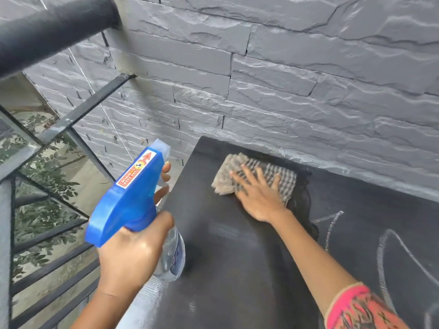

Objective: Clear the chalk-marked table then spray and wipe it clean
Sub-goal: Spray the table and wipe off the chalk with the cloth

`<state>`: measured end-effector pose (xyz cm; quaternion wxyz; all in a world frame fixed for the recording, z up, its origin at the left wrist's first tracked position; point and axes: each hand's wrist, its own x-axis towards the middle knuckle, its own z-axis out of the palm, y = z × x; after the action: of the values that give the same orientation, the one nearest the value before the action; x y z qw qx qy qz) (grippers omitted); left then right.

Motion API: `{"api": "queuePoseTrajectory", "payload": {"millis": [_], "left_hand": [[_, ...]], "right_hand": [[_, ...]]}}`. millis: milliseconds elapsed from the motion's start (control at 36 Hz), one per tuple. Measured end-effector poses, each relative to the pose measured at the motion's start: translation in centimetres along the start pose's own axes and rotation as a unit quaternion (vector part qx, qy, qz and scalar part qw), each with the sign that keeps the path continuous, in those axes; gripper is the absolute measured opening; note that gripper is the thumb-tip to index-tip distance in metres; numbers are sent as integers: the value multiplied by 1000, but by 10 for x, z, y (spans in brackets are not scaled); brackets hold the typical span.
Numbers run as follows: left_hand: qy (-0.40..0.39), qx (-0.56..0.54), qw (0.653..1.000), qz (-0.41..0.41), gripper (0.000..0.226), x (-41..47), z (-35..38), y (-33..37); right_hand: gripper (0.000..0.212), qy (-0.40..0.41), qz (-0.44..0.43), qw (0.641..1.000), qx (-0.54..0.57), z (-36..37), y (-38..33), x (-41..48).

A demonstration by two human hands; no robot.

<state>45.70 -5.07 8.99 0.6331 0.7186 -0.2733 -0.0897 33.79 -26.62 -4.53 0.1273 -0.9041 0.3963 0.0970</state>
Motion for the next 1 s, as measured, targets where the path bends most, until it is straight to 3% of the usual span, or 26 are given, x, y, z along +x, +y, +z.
{"api": "queuePoseTrajectory", "payload": {"millis": [111,167,361,528,722,806,889,1000], "left_hand": [[-5,-12,1000,-14,24,-2,1,3],[-12,-19,1000,-13,22,-2,1,5],[-15,-6,1000,-15,22,-2,2,5],[-6,5,1000,-14,26,-1,3,4],[-19,5,999,-26,25,0,1,5],[-14,6,999,-36,19,0,0,4],[-16,-2,999,-33,22,0,0,1],[-18,-20,999,-27,16,0,1,2]], "right_hand": [[52,-8,-117,992,-43,21,-13,-66],[53,-13,-133,990,-52,24,0,-90],[55,11,36,998,-40,0,74,-36],[52,-9,108,994,27,-15,45,26],[52,1,-106,994,-33,19,-34,-51],[55,26,-168,984,-50,42,-36,-103],[61,28,-143,986,-80,53,-10,-133],[59,27,-31,998,-42,33,32,-117]]}}
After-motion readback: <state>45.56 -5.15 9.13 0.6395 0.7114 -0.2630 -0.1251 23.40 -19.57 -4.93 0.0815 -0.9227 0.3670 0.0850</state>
